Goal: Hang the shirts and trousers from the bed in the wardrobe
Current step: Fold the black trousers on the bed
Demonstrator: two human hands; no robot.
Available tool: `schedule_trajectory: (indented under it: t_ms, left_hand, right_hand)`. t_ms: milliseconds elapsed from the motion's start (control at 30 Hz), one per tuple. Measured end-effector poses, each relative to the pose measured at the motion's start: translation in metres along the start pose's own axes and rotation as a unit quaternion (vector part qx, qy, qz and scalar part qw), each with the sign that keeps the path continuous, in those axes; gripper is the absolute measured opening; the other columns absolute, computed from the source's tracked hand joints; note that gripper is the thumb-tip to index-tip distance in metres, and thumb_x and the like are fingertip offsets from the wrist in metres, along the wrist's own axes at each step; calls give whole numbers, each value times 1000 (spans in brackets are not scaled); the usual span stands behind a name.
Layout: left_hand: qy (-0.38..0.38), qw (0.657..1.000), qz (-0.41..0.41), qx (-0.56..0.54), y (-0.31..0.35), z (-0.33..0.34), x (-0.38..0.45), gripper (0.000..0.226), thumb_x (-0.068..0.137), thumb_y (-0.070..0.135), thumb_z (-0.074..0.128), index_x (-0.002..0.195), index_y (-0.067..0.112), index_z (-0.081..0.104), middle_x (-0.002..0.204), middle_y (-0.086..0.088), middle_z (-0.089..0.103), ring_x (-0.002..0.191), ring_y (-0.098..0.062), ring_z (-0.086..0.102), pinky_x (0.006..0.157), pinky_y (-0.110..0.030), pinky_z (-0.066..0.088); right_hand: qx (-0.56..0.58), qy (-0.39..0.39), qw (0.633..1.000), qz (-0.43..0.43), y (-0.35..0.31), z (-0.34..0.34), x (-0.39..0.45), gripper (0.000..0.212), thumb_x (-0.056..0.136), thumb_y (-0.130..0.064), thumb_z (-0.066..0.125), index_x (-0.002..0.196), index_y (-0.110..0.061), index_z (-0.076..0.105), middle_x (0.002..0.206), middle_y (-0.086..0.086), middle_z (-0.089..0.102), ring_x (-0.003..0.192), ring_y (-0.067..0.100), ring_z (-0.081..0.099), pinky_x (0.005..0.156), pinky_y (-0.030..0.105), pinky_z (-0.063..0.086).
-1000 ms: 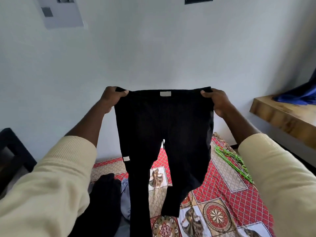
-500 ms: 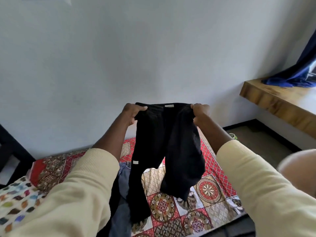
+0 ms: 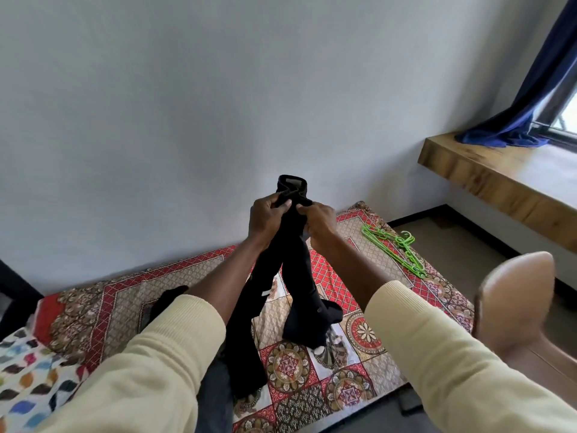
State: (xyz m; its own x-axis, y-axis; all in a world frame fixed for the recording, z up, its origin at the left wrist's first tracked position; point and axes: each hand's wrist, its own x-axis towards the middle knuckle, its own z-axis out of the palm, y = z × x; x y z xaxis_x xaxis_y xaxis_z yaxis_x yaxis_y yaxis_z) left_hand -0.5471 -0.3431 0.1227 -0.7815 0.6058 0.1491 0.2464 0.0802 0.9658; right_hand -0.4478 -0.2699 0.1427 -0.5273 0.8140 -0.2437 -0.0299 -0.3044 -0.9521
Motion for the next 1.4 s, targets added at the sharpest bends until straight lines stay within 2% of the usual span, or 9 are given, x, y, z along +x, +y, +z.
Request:
schedule_trajectory:
  t_ms: [200,367,567,733,833,933,1100,1300,1400]
  left_hand:
    - [-46,997,33,52,1,-8,-9,29,82,38,75,109,29,72,94,13,75,90,-2,69,82,-25,56]
    - [-71,992,39,101,9,-33,12,43,69,6,76,110,19,72,94,4,75,86,-10,70,82,-29,56]
    - [-26,998,25,52,24,-66,41,40,71,-14,63,95,16,73,86,-4,72,78,-18,66,83,-38,57]
    - [-61,996,56,23,46,-70,48,42,75,-20,62,93,17,72,86,-1,71,80,-16,66,81,-31,56]
    - [-71,995,69,24,53,-71,51,41,75,-19,62,92,17,73,84,3,73,80,-13,67,82,-28,56]
    - [-80,993,79,28,60,-71,51,44,75,-20,63,89,21,73,78,11,73,76,-7,68,79,-23,57]
    - [-67,994,85,17,63,-70,53,38,75,-18,65,98,12,72,87,2,72,83,-13,67,86,-28,56]
    - [-28,996,83,15,61,-80,57,37,76,-17,64,97,13,72,85,2,71,77,-10,67,79,-26,53]
    - [-17,994,94,55,62,-82,60,36,76,-14,65,93,18,71,85,3,72,80,-13,68,83,-31,56]
  right_hand:
    - [123,-86,987,64,5,12,1,32,95,-35,59,97,-4,70,67,3,66,60,12,63,62,24,50]
    - [34,-182,980,69,10,5,12,69,97,-62,38,115,-2,68,97,9,71,92,22,68,84,33,52]
    - [-254,15,959,-123,-29,-45,53,12,79,-8,64,71,-12,72,82,6,73,81,24,64,77,39,53]
    - [-381,-78,919,-65,-72,-39,57,31,83,-27,66,110,-12,72,127,9,64,120,25,56,102,33,43]
    - [-566,-105,812,-100,-74,-23,58,21,90,-17,55,98,-3,68,108,12,66,93,27,62,76,32,48]
    - [-613,-79,781,-93,-76,-18,58,10,81,-6,54,72,-7,51,82,7,56,67,18,50,49,24,35]
    - [-655,-156,724,-147,-73,-6,58,11,83,1,47,85,-6,56,101,15,54,115,30,48,85,31,46]
    - [-399,-176,895,-93,-74,-10,61,23,86,-10,57,102,2,66,98,16,68,87,26,65,81,38,57]
    - [-440,-178,873,-111,-84,-11,61,18,90,-19,58,78,-6,62,87,15,66,82,27,66,77,36,56]
